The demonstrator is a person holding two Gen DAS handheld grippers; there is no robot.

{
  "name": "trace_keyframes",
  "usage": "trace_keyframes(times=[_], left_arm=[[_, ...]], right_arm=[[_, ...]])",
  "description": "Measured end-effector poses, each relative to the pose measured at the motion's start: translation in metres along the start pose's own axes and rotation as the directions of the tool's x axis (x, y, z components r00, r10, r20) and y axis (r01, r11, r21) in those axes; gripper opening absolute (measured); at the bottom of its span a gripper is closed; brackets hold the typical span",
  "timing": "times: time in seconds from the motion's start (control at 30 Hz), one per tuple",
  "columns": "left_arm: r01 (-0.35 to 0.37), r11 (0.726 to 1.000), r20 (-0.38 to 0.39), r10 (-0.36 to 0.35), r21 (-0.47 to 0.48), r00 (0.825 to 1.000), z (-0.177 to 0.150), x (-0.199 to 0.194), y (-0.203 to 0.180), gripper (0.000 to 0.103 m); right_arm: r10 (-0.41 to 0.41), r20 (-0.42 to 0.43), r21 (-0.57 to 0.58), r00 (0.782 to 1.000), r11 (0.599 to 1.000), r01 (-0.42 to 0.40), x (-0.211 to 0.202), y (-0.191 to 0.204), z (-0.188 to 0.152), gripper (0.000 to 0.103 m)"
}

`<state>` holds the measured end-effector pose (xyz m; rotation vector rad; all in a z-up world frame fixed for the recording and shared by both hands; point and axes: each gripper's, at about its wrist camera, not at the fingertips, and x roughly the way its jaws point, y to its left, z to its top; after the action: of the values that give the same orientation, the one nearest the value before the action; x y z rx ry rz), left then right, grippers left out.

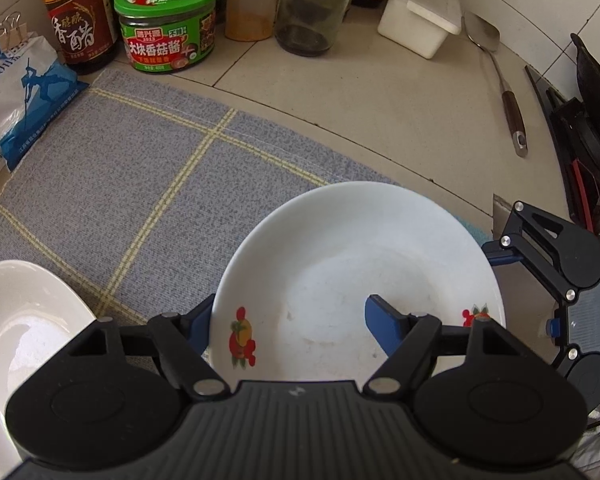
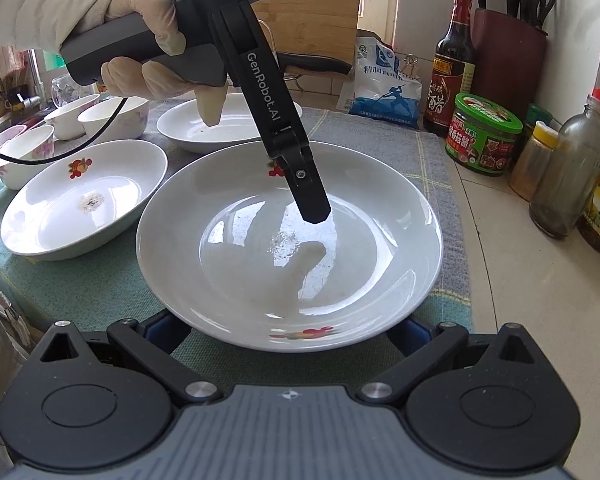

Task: Organize plates and bowls
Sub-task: 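Lift the stained plate with the left gripper and carry it across the towel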

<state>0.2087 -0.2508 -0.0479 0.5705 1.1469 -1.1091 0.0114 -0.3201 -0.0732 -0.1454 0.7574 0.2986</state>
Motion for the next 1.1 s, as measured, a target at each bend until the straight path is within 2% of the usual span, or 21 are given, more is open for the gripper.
trace_keyframes(times=[0.7,1.1], left_arm=[[-0.028,0.998,0.084,0.033,-0.053,0.996,0.071,0.017,0.052,0.076],[-0.018,0.998,0.085,0.023,-0.063,0.996,0.080,0.034,0.067,0.076]], right_arm=[[0.010,0.001,-0.034,1.000,0.999,-0.010,0.054,-0.066,0.039,0.103],[0.007,-0.037,-0.034,0.999,0.999,-0.008,0.075,-0.081,0.043,0.103]])
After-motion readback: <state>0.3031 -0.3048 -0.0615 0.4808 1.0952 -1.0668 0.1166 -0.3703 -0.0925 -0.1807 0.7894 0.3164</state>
